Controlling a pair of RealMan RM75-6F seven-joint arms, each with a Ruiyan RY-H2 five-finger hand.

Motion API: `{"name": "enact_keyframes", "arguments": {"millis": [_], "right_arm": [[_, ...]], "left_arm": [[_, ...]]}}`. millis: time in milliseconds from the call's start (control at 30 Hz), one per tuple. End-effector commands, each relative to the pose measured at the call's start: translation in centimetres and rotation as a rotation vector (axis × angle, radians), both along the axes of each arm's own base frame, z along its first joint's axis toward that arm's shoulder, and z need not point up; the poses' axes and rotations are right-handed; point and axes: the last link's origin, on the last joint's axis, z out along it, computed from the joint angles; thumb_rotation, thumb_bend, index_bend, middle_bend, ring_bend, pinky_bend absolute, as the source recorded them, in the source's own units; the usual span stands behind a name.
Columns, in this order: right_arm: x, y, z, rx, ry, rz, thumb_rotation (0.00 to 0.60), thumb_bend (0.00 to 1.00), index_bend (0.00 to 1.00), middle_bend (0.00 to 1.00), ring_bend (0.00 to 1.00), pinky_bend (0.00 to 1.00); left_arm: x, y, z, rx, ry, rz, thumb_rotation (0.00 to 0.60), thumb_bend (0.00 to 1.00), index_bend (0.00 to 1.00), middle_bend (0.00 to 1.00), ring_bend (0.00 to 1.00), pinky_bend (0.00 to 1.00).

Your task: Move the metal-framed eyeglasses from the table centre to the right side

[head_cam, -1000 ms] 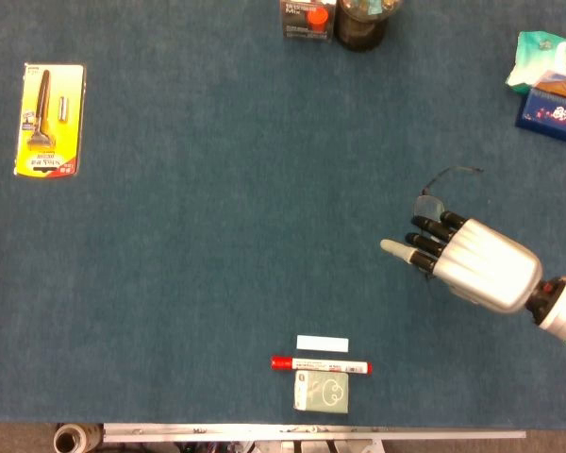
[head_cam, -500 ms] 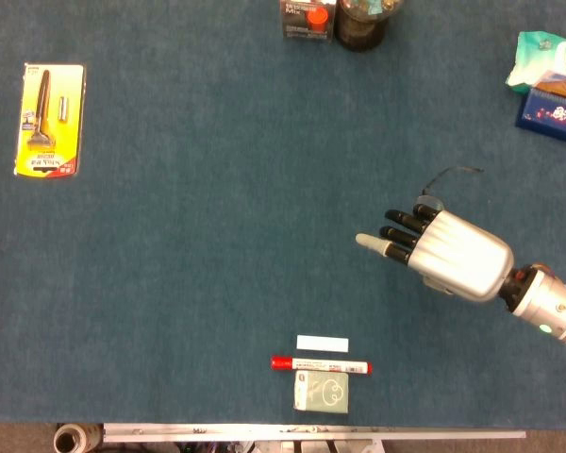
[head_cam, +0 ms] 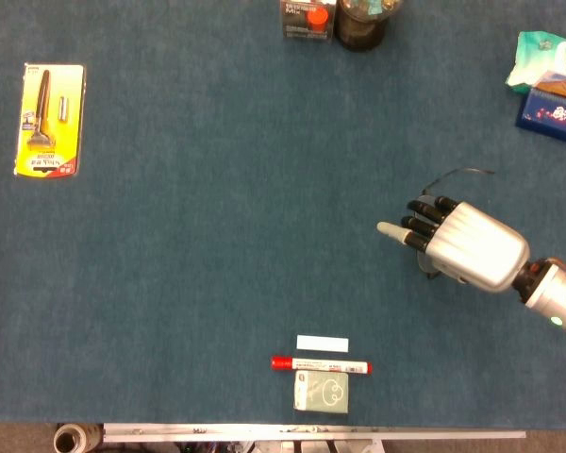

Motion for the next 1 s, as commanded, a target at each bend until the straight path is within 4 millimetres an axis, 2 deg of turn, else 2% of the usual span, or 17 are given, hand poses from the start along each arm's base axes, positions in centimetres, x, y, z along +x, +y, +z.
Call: {"name": "enact_keyframes", "arguments": {"millis": [33,467,1000], "right_arm": [[-0.5,-0.3,-0.3,-0.004,0.003,-0.017,0.6,0.33,0.14,0.33,0.21,0.4],[-1.9,-2.1,-2.1,-0.013,0.007,-0.057,0.6,0.37,0.14,0.33,0.21,0.4],[-1.9,-4.0,-4.4,-0.019,-0.02,-0.073,0.6,0.4,0.14,0.33,0.21,0.4]], "left_arm": [[0.0,0.0,0.0,0.0,0.0,0.001,0.6,0.27,0.5,0.45,0.35,0.44],[0.0,0.0,0.0,-0.003,0.001,0.0,0.6,0.27,0.5,0.45,0.35,0.44],[0.0,-0.1,0.1,-0.004,-0.004,-0.004,0.6,0.27,0.5,0.45,0.35,0.44]]}}
